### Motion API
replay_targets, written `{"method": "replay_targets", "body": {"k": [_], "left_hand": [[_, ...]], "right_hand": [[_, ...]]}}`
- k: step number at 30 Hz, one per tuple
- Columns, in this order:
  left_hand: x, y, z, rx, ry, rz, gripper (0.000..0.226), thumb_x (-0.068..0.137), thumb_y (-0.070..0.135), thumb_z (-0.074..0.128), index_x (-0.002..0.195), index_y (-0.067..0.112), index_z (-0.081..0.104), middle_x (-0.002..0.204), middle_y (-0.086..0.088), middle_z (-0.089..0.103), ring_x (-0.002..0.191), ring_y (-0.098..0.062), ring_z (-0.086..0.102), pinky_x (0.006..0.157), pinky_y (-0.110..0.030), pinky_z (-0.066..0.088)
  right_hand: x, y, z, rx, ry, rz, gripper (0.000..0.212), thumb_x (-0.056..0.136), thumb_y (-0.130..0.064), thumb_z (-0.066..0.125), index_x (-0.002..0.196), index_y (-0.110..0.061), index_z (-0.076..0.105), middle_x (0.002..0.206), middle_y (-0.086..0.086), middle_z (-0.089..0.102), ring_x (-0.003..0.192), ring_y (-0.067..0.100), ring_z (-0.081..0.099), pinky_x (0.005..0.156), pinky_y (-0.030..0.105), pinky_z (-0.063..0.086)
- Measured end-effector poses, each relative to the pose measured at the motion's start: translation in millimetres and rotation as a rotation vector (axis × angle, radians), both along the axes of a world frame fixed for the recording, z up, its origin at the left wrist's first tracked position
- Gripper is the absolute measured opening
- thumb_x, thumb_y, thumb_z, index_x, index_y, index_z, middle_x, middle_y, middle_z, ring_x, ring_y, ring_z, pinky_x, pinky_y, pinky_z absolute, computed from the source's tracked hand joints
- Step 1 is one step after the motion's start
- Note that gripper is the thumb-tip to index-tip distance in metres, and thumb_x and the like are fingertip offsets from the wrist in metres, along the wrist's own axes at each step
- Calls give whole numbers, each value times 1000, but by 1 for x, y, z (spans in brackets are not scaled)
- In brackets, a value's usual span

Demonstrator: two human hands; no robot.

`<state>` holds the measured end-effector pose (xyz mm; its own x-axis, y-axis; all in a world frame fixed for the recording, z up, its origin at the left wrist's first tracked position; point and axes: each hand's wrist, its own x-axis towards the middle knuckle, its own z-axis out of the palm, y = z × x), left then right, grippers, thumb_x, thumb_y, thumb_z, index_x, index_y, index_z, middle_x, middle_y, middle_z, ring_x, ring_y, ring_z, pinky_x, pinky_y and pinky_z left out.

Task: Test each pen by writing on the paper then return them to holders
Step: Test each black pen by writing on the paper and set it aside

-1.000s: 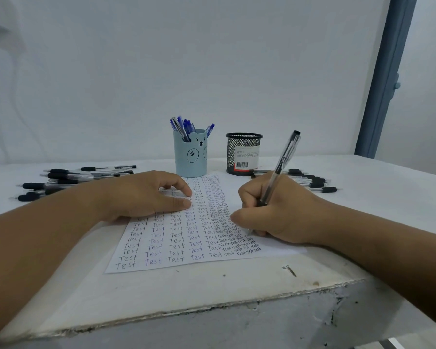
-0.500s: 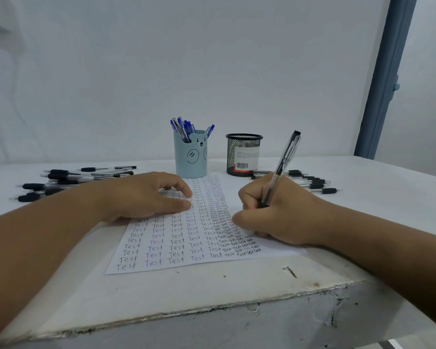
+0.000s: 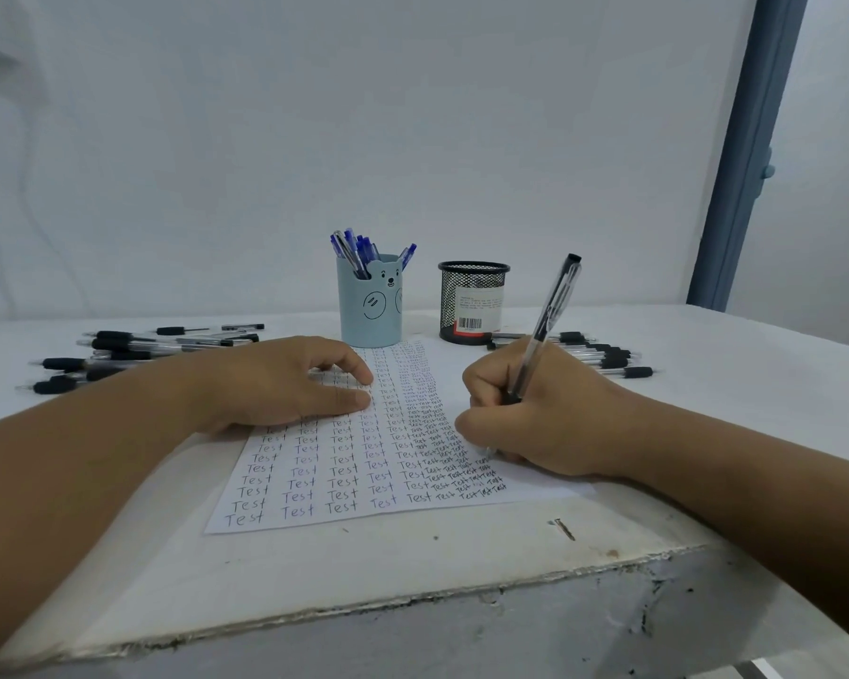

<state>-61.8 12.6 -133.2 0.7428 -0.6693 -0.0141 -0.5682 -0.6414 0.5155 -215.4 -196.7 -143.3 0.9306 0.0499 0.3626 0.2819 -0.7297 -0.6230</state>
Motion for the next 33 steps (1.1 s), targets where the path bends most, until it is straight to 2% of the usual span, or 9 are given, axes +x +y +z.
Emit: {"method": "replay_targets", "body": {"k": [5, 7, 10, 13, 17, 21, 25, 28, 33], "left_hand": [[0, 1, 1, 2, 13, 0, 26, 85, 55, 68, 110, 49, 64, 133, 10, 52, 123, -9, 47, 106, -31, 35], [0, 1, 1, 7, 17, -1, 27, 84, 57, 68, 109, 50, 64, 132, 10, 53, 119, -9, 50, 110, -34, 37], [0, 1, 1, 5, 23, 9, 27, 83, 57, 69, 109, 50, 64, 130, 10, 53, 118, -10, 50, 113, -37, 36], [-2, 1, 1, 3, 33, 10, 28, 84, 55, 68, 111, 48, 64, 122, 10, 52, 115, -9, 49, 108, -32, 36], [-3, 0, 1, 3, 32, 9, 27, 85, 54, 68, 111, 48, 63, 125, 9, 50, 116, -9, 48, 106, -30, 35], [-3, 1, 2, 8, 34, 6, 27, 85, 55, 68, 111, 49, 63, 125, 9, 51, 114, -9, 48, 104, -30, 36], [-4, 1, 2, 14, 12, -2, 28, 87, 54, 66, 114, 47, 62, 127, 11, 49, 116, -5, 44, 98, -25, 32], [-4, 1, 2, 19, 3, -7, 29, 88, 54, 65, 115, 47, 61, 128, 12, 49, 117, -5, 42, 97, -24, 30], [-3, 1, 2, 17, -7, -14, 29, 86, 56, 66, 114, 48, 62, 133, 10, 51, 115, -5, 45, 98, -25, 32]], "right_hand": [[2, -4, -3, 64, -29, -17, 47, 84, -9, 72, 49, -18, 41, 49, 3, 45, 48, 15, 45, 56, 30, 40], [2, -2, -3, 201, -49, -22, 50, 88, -29, 75, 49, -19, 46, 49, 6, 51, 48, 19, 46, 53, 29, 42], [6, -4, -3, 405, -89, -48, 59, 93, -57, 57, 50, -17, 50, 55, 9, 47, 56, 25, 40, 50, 28, 35], [12, -6, -4, 408, -175, -40, 49, 100, -49, 51, 65, -16, 43, 56, 3, 40, 53, 21, 42, 55, 31, 35], [14, -13, -7, 389, -263, -48, 42, 81, -58, 61, 97, -23, 44, 47, 0, 44, 43, 20, 39, 47, 28, 35], [12, -15, -7, 106, -429, -122, 24, 91, -55, 59, 98, -32, 63, 58, -3, 62, 53, 20, 55, 53, 35, 46], [15, -16, -7, -280, -393, -186, 19, 99, -24, 62, 93, -9, 70, 80, 3, 66, 77, 15, 52, 77, 35, 42], [17, -17, -9, -327, -235, -222, 18, 101, -25, 59, 93, -11, 68, 81, 1, 68, 78, 17, 56, 76, 35, 46], [12, -13, -8, -214, -200, -242, 14, 97, -27, 64, 99, -35, 53, 81, -5, 72, 71, 5, 56, 63, 12, 39]]}}
